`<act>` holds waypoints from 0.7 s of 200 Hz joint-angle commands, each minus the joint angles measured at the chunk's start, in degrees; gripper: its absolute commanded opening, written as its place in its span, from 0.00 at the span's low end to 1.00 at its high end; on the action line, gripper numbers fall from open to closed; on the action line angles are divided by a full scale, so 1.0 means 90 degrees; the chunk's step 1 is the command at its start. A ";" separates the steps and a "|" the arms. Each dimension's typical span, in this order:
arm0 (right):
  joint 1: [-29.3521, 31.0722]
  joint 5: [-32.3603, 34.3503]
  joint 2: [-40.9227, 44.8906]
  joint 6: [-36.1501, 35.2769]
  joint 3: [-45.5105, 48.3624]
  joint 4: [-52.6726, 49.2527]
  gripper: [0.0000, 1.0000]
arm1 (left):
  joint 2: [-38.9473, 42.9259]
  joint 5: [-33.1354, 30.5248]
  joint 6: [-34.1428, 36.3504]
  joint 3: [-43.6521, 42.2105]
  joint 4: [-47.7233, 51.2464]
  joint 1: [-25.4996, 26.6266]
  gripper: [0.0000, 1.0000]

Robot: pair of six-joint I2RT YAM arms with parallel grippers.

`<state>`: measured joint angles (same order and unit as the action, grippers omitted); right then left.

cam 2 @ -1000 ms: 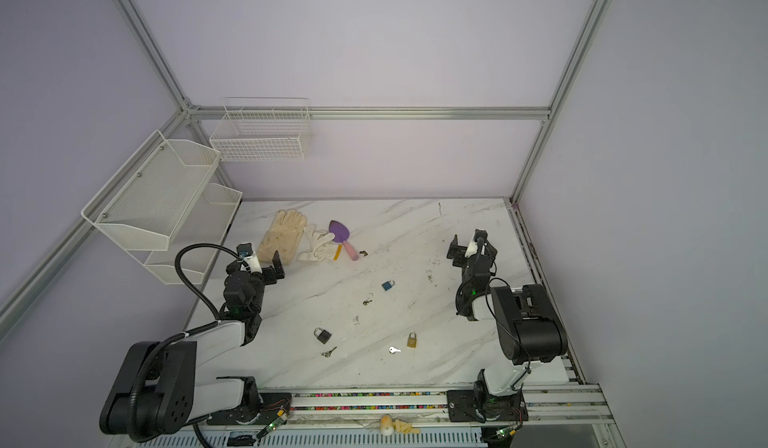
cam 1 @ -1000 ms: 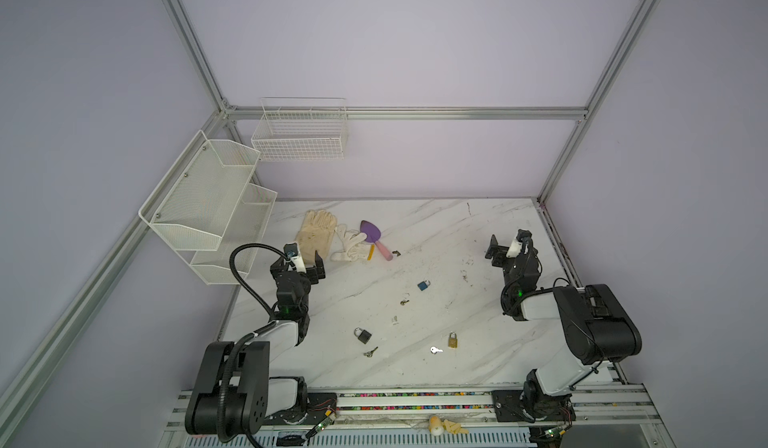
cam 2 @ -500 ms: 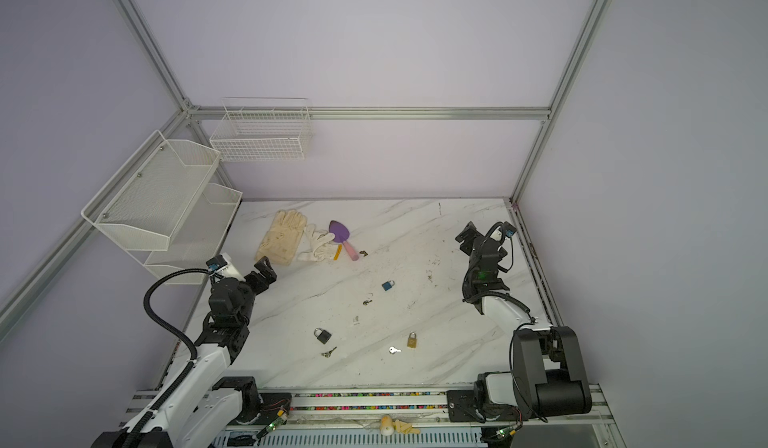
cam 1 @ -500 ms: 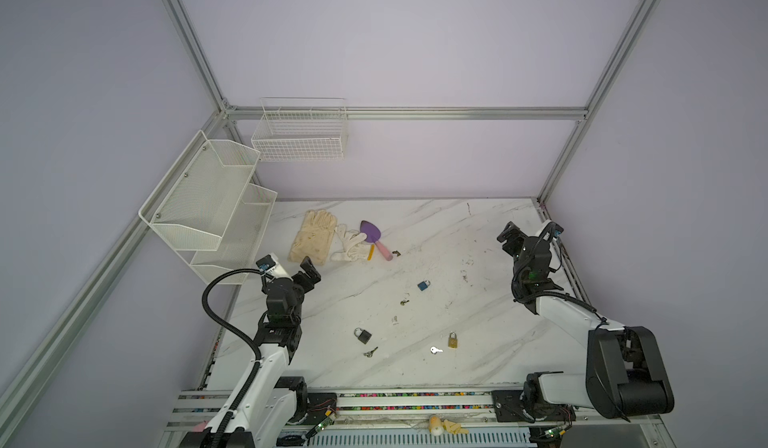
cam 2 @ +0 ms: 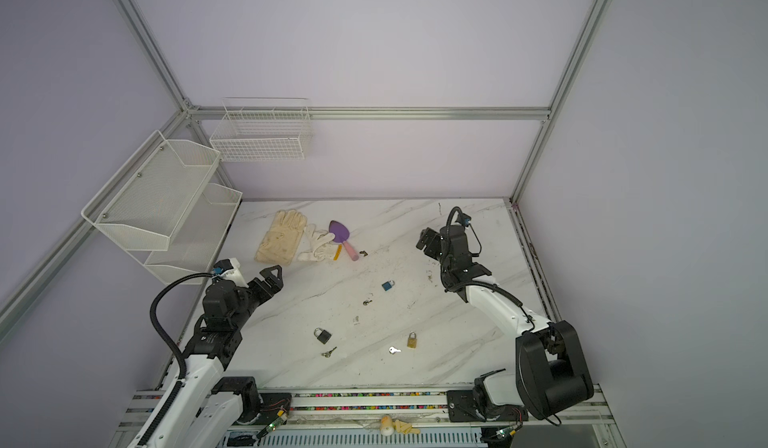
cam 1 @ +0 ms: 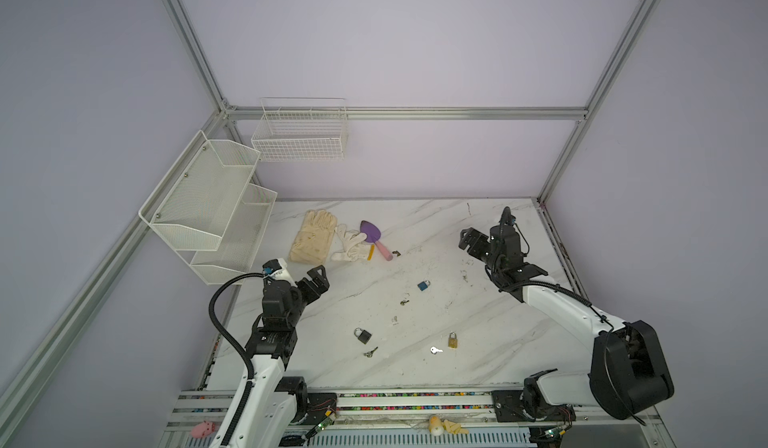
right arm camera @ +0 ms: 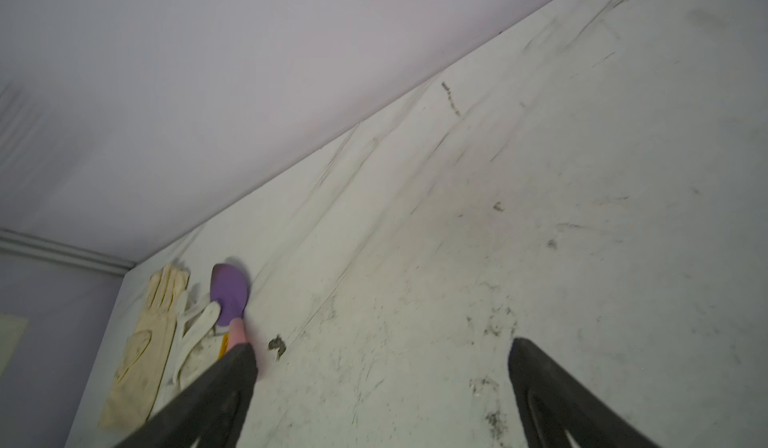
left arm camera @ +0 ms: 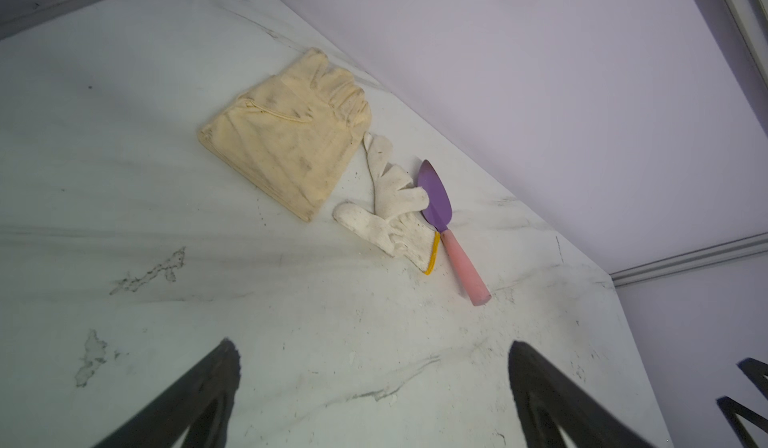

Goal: Unlock with the key
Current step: 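Move the right gripper over the black padlock's silver key while the left arm lifts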

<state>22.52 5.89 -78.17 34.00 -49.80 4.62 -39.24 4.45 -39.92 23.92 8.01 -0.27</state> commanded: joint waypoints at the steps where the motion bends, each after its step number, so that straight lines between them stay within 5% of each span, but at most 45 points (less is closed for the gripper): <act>1: 0.0765 -0.0060 -0.0210 0.0038 -0.0348 -0.1049 0.98 | 0.0271 0.0772 -0.0288 0.0595 0.0708 0.0068 1.00; 84: 0.4201 0.0651 -0.1535 0.0559 -0.1430 -0.2507 0.98 | 0.0881 0.1071 -0.0626 0.0783 0.2542 0.0293 1.00; 140: 0.5363 0.0901 -0.2390 0.0973 -0.1661 -0.2750 0.98 | 0.1118 0.0952 -0.0838 0.1023 0.3320 0.0300 1.00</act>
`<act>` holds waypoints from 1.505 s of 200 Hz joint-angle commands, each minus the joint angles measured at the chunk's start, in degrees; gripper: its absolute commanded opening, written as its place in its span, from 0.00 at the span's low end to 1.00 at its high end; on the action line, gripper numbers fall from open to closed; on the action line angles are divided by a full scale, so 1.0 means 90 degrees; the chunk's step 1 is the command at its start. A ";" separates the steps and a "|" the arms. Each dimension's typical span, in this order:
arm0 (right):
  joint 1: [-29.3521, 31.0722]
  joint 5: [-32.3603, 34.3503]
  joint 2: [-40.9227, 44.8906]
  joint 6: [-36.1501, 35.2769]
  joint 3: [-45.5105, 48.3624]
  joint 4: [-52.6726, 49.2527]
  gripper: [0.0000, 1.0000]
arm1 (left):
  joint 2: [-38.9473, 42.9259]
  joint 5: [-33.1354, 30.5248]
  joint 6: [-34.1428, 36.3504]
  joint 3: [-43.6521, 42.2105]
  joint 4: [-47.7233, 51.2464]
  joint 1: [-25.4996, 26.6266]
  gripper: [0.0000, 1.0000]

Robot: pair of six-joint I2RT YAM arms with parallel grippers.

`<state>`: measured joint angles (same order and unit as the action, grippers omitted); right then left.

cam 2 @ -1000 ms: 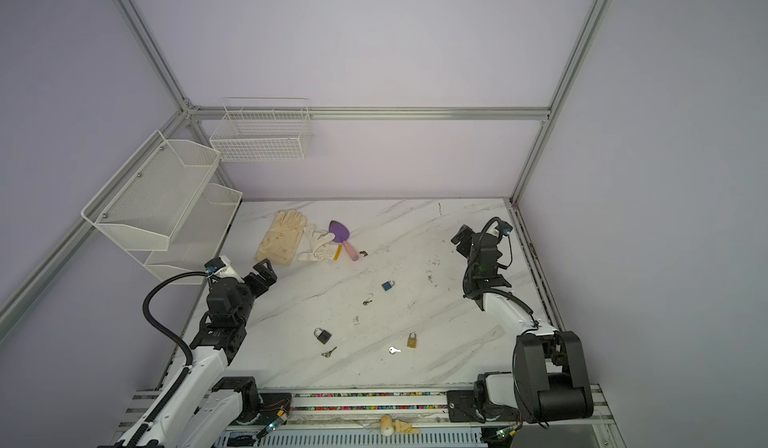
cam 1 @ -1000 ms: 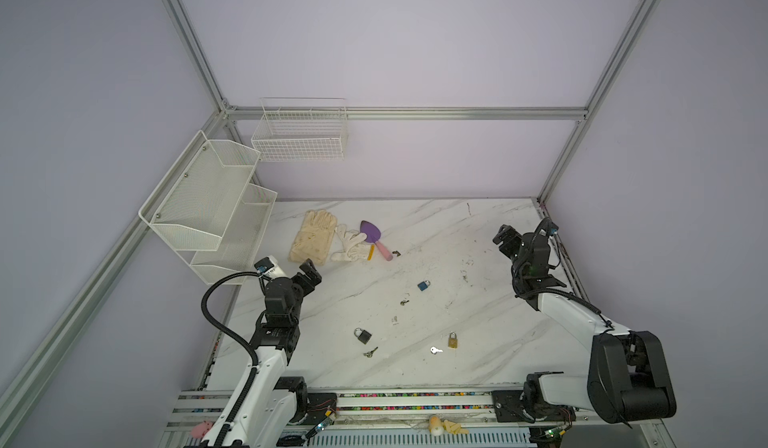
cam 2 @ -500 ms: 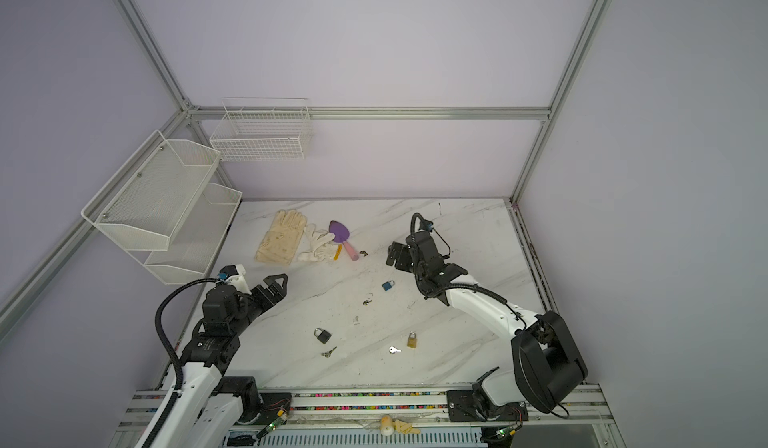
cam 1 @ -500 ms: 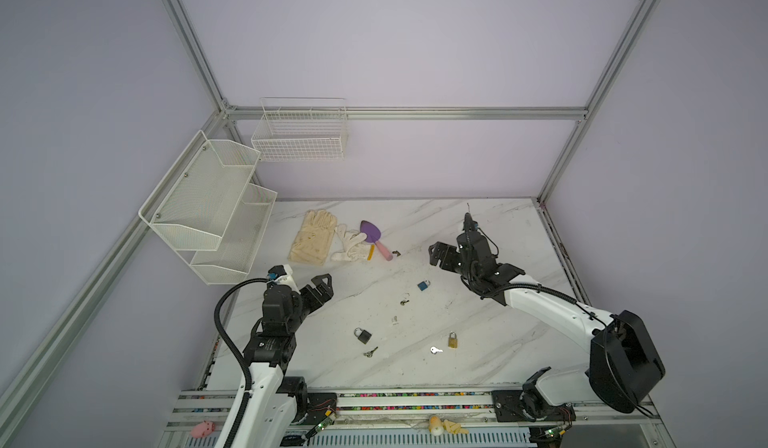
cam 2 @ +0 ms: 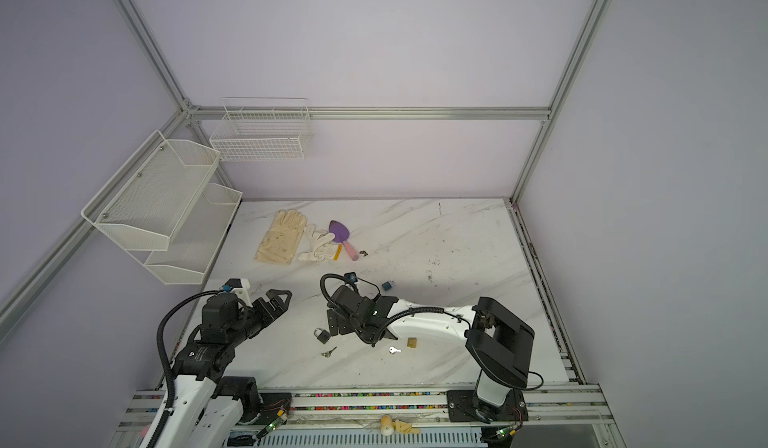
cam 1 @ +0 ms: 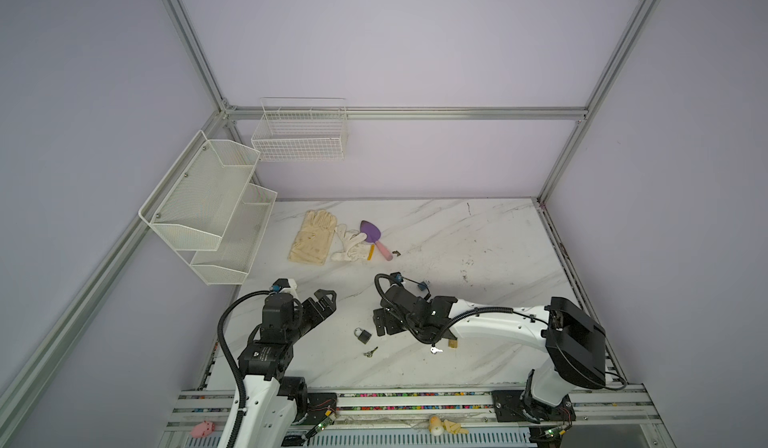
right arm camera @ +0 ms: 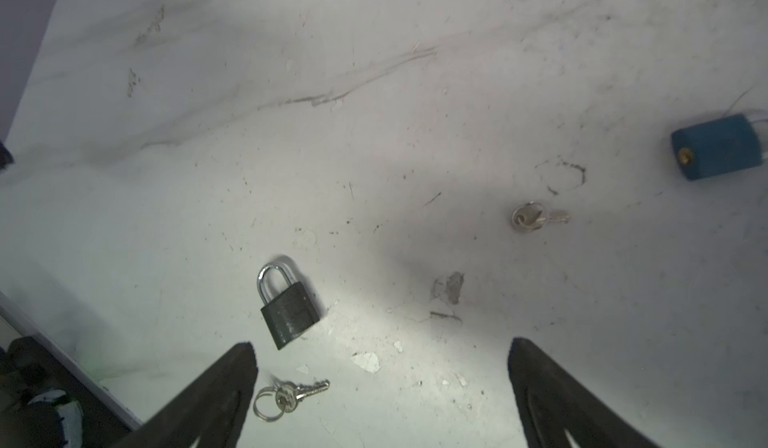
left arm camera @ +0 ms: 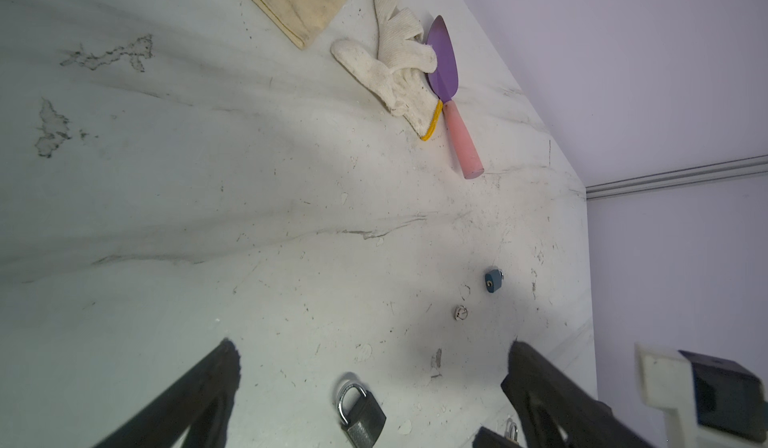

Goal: Unlock with the key
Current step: 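Move the right gripper over the black padlock's silver key while the left arm lifts, then lower the right gripper and grasp the silver key by its ring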

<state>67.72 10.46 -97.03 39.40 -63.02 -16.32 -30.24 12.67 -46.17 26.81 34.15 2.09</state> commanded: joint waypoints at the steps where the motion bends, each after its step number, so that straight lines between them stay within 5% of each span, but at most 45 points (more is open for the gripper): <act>1: 0.0348 0.0387 -0.0303 0.0381 -0.0193 -0.0423 0.98 | 0.0117 0.0038 -0.0143 0.0708 0.0430 0.0035 1.00; 158: 0.1175 0.0810 -0.1693 0.0406 -0.1039 -0.1030 0.98 | 0.0094 -0.0100 -0.0070 0.1157 0.1206 0.0042 1.00; 301: 0.0950 0.0597 -0.0381 -0.0191 0.0187 -0.1751 0.97 | -0.0067 0.0165 -0.0229 0.1152 0.1204 0.0240 1.00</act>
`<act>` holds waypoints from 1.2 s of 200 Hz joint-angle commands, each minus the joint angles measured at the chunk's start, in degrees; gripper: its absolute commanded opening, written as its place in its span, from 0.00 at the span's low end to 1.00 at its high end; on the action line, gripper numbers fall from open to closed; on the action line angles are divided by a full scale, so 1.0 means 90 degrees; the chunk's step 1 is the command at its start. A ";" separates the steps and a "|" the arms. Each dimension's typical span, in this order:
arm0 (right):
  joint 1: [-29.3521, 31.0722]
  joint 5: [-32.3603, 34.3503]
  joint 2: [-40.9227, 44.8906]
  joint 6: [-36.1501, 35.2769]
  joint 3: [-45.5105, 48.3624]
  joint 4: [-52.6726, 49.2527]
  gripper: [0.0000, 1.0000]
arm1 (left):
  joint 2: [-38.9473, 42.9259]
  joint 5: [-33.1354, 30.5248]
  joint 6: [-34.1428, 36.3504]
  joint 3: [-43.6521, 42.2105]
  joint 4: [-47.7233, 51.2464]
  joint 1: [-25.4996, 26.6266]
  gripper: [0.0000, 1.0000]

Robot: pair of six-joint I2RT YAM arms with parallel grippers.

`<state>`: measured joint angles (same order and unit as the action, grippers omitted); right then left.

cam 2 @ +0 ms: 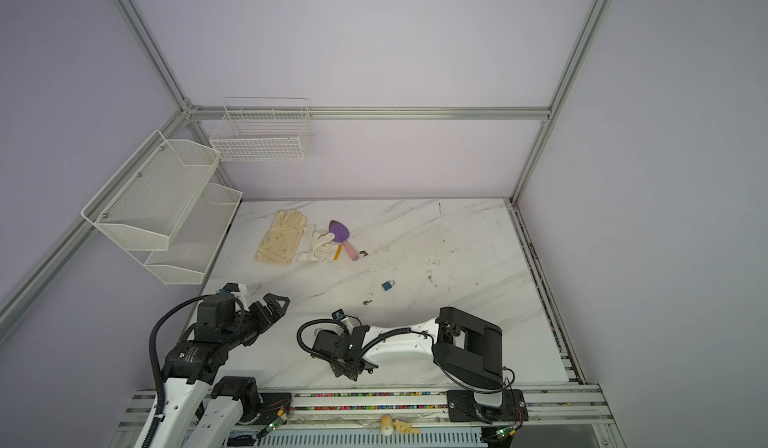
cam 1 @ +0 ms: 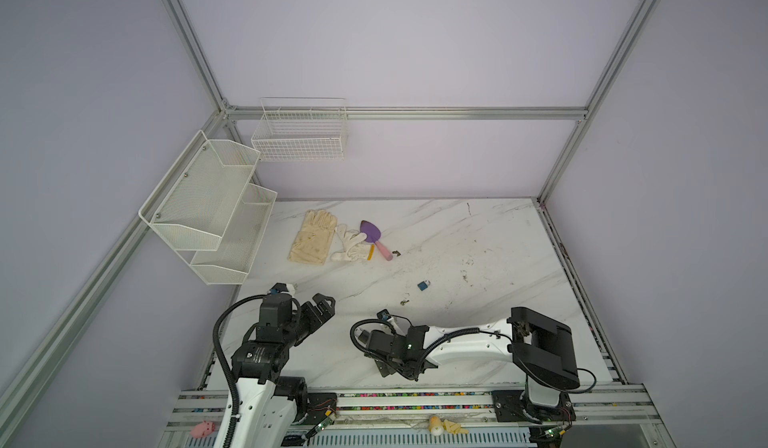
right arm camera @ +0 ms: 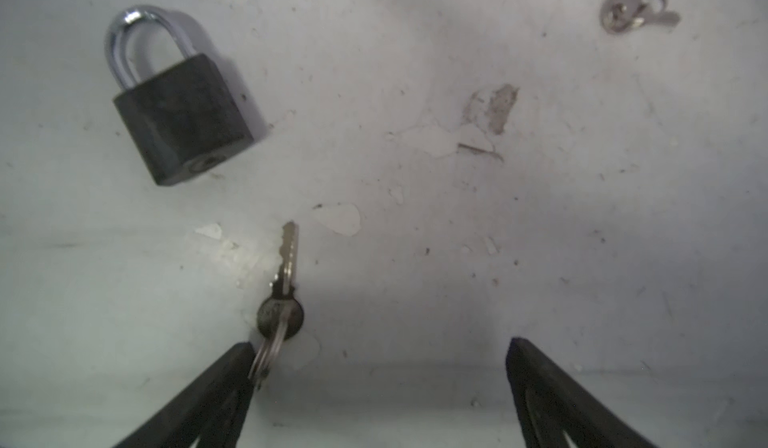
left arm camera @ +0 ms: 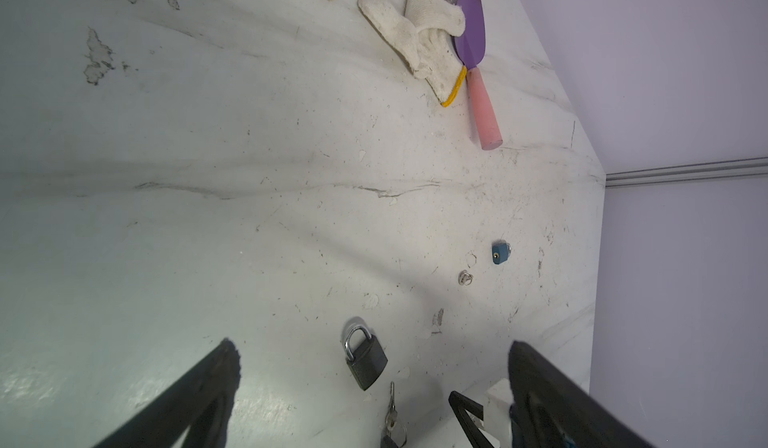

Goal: Unlock with the key
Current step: 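Lower the right gripper and grasp the silver key by its ring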

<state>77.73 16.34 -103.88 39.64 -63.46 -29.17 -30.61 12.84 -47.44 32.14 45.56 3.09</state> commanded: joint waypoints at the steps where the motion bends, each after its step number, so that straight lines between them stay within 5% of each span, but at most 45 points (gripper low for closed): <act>1: -0.0166 -0.0057 0.0384 -0.0226 0.0240 -0.0328 0.97 | -0.0026 0.0145 -0.0094 0.0554 -0.0073 0.0136 1.00; 91: -0.0267 -0.0838 0.0713 -0.0376 -0.0069 0.0345 0.92 | -0.0578 -0.0714 -0.0432 0.0650 -0.0599 0.1435 1.00; 128: -0.0259 -0.0999 0.0504 -0.0456 -0.0208 0.0438 0.79 | -0.0617 -0.0792 -0.0431 0.0637 -0.0659 0.1483 1.00; 202: -0.0253 -0.0991 0.0056 -0.0545 -0.0203 0.0652 0.35 | -0.0650 -0.0622 -0.0267 0.0628 -0.0675 0.1490 1.00; 240: -0.0258 -0.1006 -0.0106 -0.0584 -0.0214 0.0745 0.26 | -0.0739 -0.0557 -0.0227 0.0648 -0.0707 0.1497 1.00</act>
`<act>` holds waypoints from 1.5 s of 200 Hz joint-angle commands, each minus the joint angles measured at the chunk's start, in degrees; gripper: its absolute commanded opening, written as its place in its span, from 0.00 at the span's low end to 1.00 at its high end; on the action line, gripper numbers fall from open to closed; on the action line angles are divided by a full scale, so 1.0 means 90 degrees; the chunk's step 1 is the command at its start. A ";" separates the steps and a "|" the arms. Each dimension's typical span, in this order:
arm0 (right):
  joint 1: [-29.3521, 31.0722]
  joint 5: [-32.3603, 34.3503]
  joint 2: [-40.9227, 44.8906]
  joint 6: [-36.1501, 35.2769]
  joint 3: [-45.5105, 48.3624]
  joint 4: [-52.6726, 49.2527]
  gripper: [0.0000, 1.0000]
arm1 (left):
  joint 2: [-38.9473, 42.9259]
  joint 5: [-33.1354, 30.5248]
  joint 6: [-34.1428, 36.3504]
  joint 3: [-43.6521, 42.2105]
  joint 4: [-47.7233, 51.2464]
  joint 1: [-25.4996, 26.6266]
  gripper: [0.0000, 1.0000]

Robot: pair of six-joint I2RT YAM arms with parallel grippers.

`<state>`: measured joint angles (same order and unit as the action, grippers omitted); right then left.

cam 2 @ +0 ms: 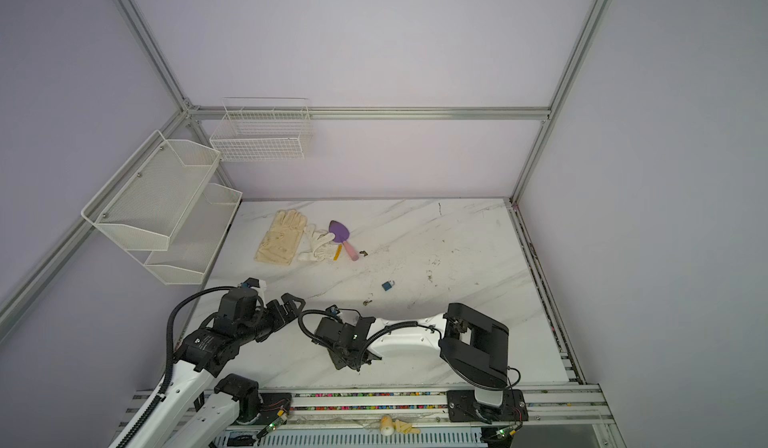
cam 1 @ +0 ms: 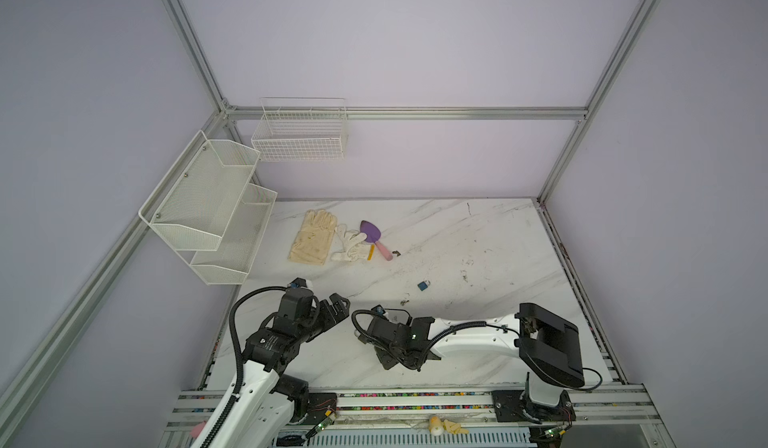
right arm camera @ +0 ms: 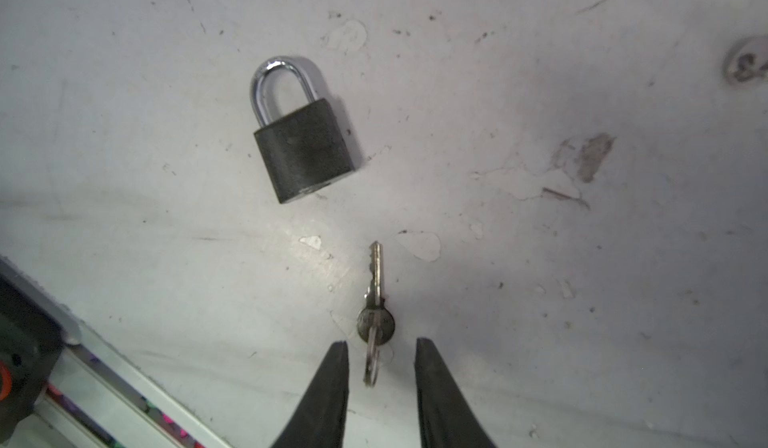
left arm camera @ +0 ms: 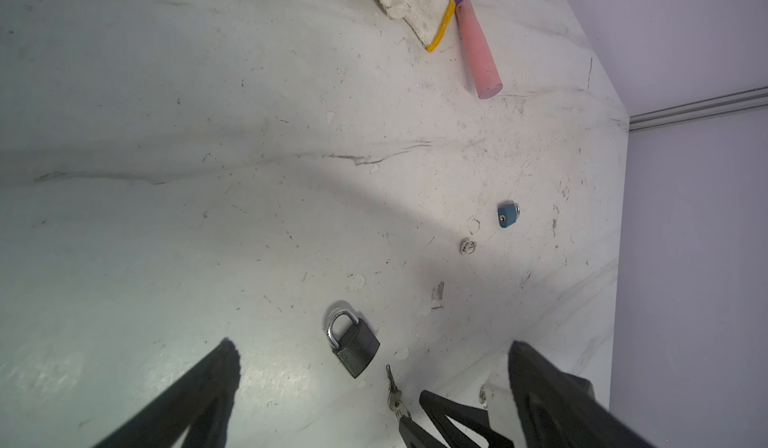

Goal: Unlock with the key
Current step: 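Lower the right gripper and grasp the silver key by its ring, then lift the key with the right gripper while the left gripper moves toward it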

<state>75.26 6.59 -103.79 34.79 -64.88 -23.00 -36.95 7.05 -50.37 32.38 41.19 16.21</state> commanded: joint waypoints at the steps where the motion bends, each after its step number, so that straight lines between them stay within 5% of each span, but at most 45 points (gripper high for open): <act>1: 0.0021 0.0073 -0.0122 -0.0046 -0.0056 0.0063 0.25 | -0.0035 0.0086 0.0099 0.0621 -0.0221 0.0042 1.00; 152: 0.0019 0.0115 -0.0012 -0.0190 0.0101 0.0225 0.00 | -0.0056 0.0190 -0.0077 0.0494 -0.0454 0.0042 1.00; 235: -0.0094 0.0772 0.0865 -0.0659 0.0262 0.0561 0.00 | 0.0039 0.0321 -0.0214 0.0647 -0.0610 0.0204 1.00; 300: -0.0664 0.0489 0.1731 -0.1110 0.0462 0.0847 0.00 | -0.0541 0.0240 -0.0214 0.0675 -0.1914 0.1227 0.81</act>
<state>71.11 10.98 -91.09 27.35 -61.65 -16.80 -40.47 8.78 -51.92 33.21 32.88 24.16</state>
